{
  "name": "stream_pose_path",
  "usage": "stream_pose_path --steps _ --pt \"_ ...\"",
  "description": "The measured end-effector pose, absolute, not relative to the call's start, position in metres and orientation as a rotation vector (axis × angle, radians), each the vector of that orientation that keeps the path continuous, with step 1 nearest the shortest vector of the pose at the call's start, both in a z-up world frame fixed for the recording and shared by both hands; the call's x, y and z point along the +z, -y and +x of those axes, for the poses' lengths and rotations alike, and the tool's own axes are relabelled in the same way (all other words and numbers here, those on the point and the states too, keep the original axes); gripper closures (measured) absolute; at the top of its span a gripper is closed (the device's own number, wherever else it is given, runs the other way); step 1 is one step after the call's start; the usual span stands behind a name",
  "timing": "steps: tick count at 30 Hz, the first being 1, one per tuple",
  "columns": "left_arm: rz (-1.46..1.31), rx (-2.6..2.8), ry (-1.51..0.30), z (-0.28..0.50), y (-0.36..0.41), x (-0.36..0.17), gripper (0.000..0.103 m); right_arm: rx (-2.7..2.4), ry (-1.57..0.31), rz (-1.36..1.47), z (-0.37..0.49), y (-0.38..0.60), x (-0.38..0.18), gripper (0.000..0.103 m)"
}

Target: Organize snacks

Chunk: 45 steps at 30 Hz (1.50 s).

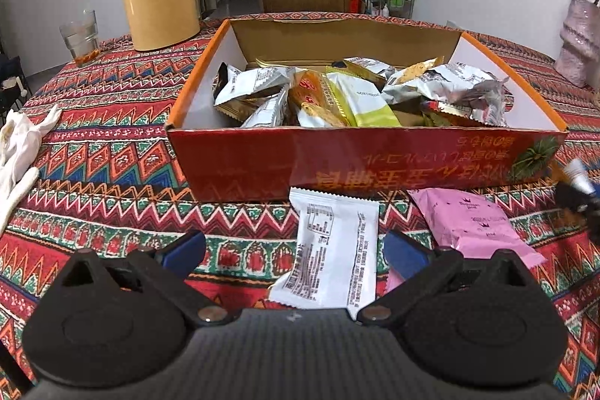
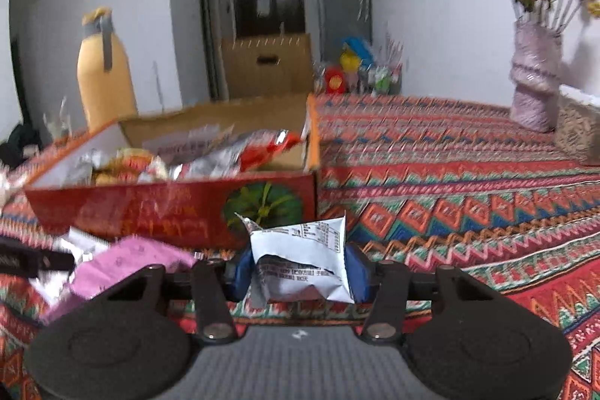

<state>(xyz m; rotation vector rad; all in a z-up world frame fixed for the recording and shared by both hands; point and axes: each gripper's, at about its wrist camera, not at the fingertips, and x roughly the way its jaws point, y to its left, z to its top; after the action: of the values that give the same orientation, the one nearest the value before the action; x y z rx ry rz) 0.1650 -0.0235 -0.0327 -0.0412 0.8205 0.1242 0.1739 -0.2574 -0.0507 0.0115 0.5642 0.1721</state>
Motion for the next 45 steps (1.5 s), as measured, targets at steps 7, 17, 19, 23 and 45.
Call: stream_pose_path --steps 7,17,19,23,45 --pt "-0.005 0.128 -0.817 0.172 0.034 -0.046 0.001 0.145 -0.517 0.064 0.170 0.270 -0.047 0.052" --pt "-0.020 0.062 -0.756 0.166 0.039 -0.051 0.032 0.147 -0.513 0.044 0.168 0.266 -0.050 0.052" --pt "-0.019 0.048 -0.747 0.164 0.041 -0.050 0.041 0.145 -0.512 0.042 0.168 0.265 -0.050 0.052" --pt "-0.025 0.034 -0.735 0.161 0.041 -0.049 0.053 0.143 -0.512 0.037 0.167 0.264 -0.051 0.052" --pt "-0.070 0.014 -0.680 0.139 0.030 -0.027 0.084 0.147 -0.472 0.030 0.157 0.263 -0.039 0.052"
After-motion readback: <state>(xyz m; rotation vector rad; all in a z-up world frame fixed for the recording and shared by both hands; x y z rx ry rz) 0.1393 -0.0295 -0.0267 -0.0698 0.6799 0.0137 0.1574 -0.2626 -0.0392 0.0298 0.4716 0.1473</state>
